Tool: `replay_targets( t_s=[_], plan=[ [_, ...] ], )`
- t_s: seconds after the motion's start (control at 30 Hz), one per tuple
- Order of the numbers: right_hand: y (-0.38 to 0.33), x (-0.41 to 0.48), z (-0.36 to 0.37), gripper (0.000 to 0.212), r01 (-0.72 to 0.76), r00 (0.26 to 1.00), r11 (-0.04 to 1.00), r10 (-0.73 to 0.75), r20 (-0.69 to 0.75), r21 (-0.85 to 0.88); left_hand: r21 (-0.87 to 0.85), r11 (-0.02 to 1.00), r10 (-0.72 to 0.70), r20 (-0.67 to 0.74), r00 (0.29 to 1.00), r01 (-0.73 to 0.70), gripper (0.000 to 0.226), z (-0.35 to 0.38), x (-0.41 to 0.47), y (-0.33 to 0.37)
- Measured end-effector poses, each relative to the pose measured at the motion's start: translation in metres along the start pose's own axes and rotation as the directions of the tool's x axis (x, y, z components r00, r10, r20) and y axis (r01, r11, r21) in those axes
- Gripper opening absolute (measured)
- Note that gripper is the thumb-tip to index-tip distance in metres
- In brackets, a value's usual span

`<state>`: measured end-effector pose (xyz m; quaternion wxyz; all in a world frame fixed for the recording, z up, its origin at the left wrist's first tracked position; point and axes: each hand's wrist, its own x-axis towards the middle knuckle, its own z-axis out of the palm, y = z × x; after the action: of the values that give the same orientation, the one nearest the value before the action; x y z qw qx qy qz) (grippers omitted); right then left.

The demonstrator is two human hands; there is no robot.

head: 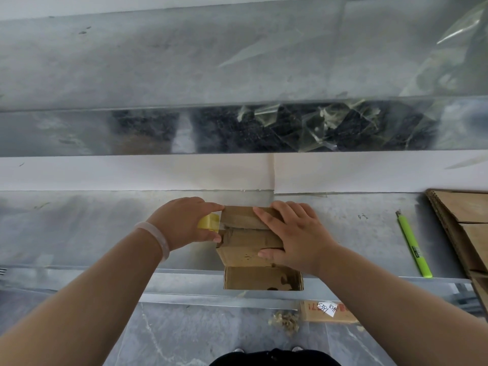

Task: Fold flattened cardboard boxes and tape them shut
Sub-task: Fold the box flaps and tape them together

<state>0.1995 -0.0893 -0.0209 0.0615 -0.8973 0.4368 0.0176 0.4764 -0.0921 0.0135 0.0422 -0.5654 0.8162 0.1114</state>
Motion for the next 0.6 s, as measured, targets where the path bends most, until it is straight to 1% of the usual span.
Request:
replay_targets(
  t_s=[0.13,0.2,0.3,0.33,0.4,0.47,0.53,0.6],
  plan=[
    [0.0,0.0,0.0,0.086,0.001,1.0,0.999,0.0,0.03,-0.04,0.004,1.0,0.009,0.009,1.0,-0.009,0.069,0.004,-0.002,-0.002],
    [0.0,0.001,-0.001,0.085,0.004,0.999,0.999,-0.001,0.041,-0.054,-0.001,1.0,0.019,0.011,1.0,-0.019,0.073,0.006,-0.003,-0.004],
    [-0.001,0.002,0.001,0.084,-0.001,0.999,0.998,0.005,0.052,-0.067,0.007,0.998,0.069,-0.042,0.997,-0.069,0.096,0.009,-0.005,-0.012],
    [-0.001,0.003,0.0,0.084,-0.005,0.998,0.998,0.01,0.065,-0.065,0.007,0.996,0.087,-0.073,0.994,-0.086,0.099,0.011,-0.005,-0.015],
    [-0.001,0.003,-0.001,0.086,-0.003,0.995,0.998,0.01,0.1,-0.066,0.032,0.994,0.106,-0.119,0.987,-0.103,0.095,0.014,-0.005,-0.017],
    [-0.001,0.004,-0.002,0.089,0.007,0.992,0.998,0.002,0.125,-0.068,0.077,0.992,0.104,-0.118,0.988,-0.095,0.093,0.016,-0.006,-0.016],
    [-0.001,0.005,-0.004,0.09,0.021,0.993,0.997,-0.012,0.118,-0.073,0.102,0.991,0.096,-0.11,0.989,-0.085,0.095,0.02,-0.007,-0.015],
    [-0.001,0.005,-0.003,0.086,0.056,0.99,0.994,-0.043,0.134,-0.096,0.11,0.991,0.087,-0.117,0.989,-0.074,0.096,0.023,-0.007,-0.013]
  ],
)
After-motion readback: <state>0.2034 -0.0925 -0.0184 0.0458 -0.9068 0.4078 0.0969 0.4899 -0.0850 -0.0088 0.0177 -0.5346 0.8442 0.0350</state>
